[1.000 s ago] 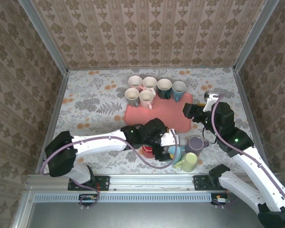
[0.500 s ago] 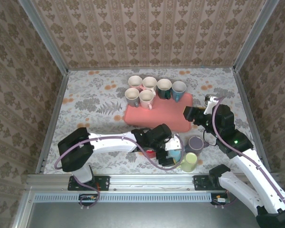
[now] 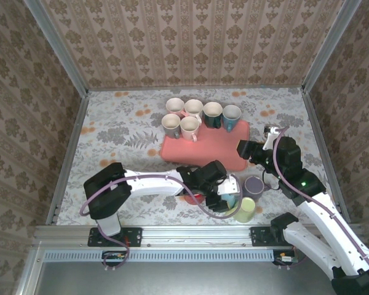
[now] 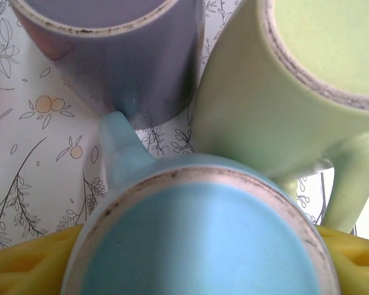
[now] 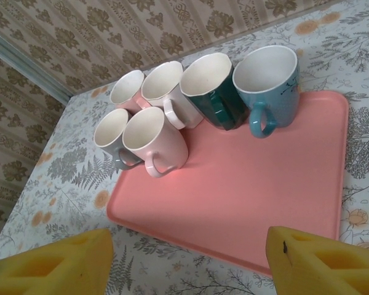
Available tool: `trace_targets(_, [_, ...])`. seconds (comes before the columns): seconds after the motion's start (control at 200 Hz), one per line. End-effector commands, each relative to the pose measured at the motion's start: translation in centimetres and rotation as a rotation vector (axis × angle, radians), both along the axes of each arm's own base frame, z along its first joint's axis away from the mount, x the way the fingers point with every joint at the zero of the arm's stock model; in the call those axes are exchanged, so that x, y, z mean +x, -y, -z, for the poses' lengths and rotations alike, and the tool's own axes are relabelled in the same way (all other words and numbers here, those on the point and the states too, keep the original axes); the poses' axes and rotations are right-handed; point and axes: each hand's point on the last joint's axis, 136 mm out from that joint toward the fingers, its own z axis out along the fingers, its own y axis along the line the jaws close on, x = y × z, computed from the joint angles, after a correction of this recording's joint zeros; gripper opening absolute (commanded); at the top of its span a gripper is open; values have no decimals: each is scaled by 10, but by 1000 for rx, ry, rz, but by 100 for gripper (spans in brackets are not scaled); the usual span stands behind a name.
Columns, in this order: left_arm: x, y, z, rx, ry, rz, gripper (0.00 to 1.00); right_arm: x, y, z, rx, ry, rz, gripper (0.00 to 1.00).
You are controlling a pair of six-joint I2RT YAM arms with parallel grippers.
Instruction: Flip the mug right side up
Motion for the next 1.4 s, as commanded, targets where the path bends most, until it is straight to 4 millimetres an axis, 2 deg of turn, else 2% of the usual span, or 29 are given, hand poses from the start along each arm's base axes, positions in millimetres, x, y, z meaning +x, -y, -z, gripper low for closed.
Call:
trace_targets(0.0, [-3,1,5,23,12,46,62,1,-3,-2,34,4,-6,68])
trace_targets(0.05, [0,-1,2,24,23,48,55,1,-3,-2,39,4,-7,67])
trace_targets(0.12, [5,-3,-6,19,44,43,51,0,-3,-3,44,6,-9,67])
trace_targets(0.265, [18,-10,-48,-38,127,37,51,-1,-5,-11,56,9,-18,67])
trace_targets(0.395, [25,-22,-98,-89,231,47,51,-4,-7,-25,74,20,-31,67])
trace_targets(0.5, [35,-36,-147,-150,380,33,51,-7,-7,-39,79,27,-34,67])
trace_targets(0.645, [58,-60,-220,-258,696,-42,53,-12,-9,-63,95,10,-48,66])
trace_targets(0.725, [63,-73,-239,-270,947,9,52,-14,-16,-70,126,-58,-75,64])
trace_targets(0.79, [72,-82,-244,-231,1186,33,51,-18,-26,-77,159,-113,-118,63])
trace_targets(0.825, [79,-87,-237,-168,1295,44,51,-19,-34,-80,189,-146,-160,62])
trace_targets(0.83, [80,-87,-243,-177,1316,35,51,-20,-36,-81,192,-151,-168,62])
trace_targets(0.845, [83,-90,-237,-138,1350,46,51,-21,-40,-83,206,-164,-191,61])
trace_targets(0.95, [101,-104,-247,-50,1529,-33,51,-31,-70,-97,321,-278,-349,59])
trace_targets(1.065, [102,-118,-255,-67,1578,-79,46,-39,-92,-111,412,-348,-484,60])
trace_targets(1.145, [100,-123,-249,-44,1593,-59,47,-42,-102,-118,433,-374,-562,60])
trace_targets(1.395, [70,-142,-225,-46,1616,75,48,-41,-118,-83,411,-623,-638,57])
